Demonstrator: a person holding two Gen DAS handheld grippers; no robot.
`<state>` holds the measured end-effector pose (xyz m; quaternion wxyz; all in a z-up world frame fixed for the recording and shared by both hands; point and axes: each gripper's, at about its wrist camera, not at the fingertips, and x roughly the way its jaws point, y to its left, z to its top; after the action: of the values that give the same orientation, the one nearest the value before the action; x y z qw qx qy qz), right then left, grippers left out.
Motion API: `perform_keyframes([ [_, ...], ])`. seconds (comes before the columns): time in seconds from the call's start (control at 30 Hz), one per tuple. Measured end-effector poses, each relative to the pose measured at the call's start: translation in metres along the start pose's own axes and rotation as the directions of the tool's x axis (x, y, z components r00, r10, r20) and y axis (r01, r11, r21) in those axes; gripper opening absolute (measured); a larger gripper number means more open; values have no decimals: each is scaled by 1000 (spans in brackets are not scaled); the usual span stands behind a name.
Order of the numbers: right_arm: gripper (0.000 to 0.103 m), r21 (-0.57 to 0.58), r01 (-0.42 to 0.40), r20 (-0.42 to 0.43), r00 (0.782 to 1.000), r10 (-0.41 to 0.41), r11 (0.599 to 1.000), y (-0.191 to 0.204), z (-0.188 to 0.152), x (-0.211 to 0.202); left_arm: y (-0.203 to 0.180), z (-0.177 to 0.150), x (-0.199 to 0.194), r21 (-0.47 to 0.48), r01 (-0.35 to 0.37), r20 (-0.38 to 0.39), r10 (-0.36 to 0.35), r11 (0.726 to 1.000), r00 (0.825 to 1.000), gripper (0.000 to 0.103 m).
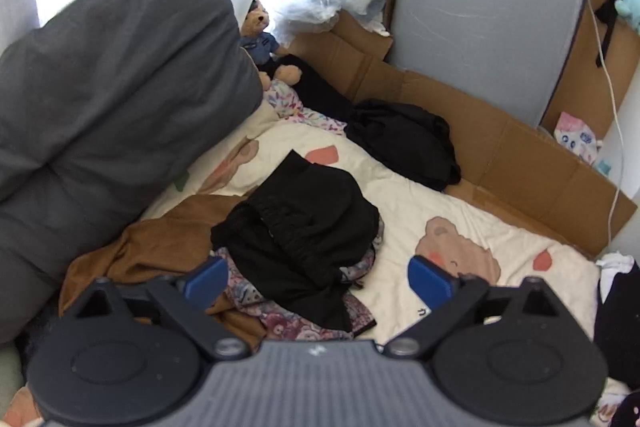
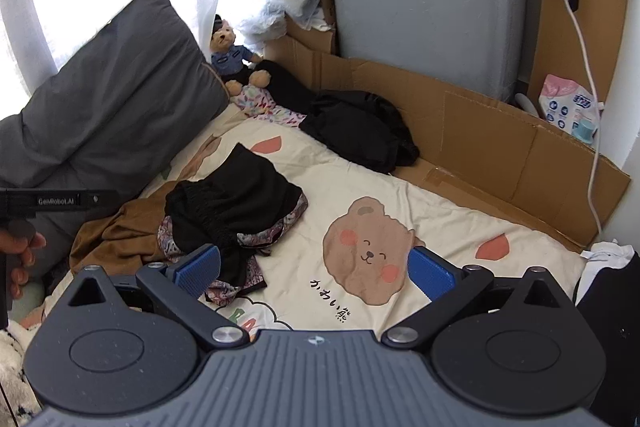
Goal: Fold clothes
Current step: 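Move both tools toward the black trousers on the clothes pile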
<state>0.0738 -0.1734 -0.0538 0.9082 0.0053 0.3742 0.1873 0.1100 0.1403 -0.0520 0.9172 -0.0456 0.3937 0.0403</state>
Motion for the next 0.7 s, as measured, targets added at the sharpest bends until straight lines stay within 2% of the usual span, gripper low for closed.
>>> perform_keyframes([
  [0.07, 87, 1, -27, -17, 999, 27, 1000, -2, 1, 6, 1, -1, 6, 23, 3, -1, -3, 1000, 1000, 93],
  [0.23, 86, -45, -49, -21, 999, 48, 998, 3, 3, 16, 4, -4, 22, 45, 30, -19, -29, 999, 999, 91],
  [0.47, 85, -103, -60, -16, 998, 58, 993, 12, 10, 31, 14, -8, 39, 38, 29, -32, -28, 999, 999, 88],
  [0.7, 82, -135, -51, -39, 998, 46, 989, 3, 9, 60, 22, -21, 54, 63, 29, -65, -25, 998, 998, 87],
])
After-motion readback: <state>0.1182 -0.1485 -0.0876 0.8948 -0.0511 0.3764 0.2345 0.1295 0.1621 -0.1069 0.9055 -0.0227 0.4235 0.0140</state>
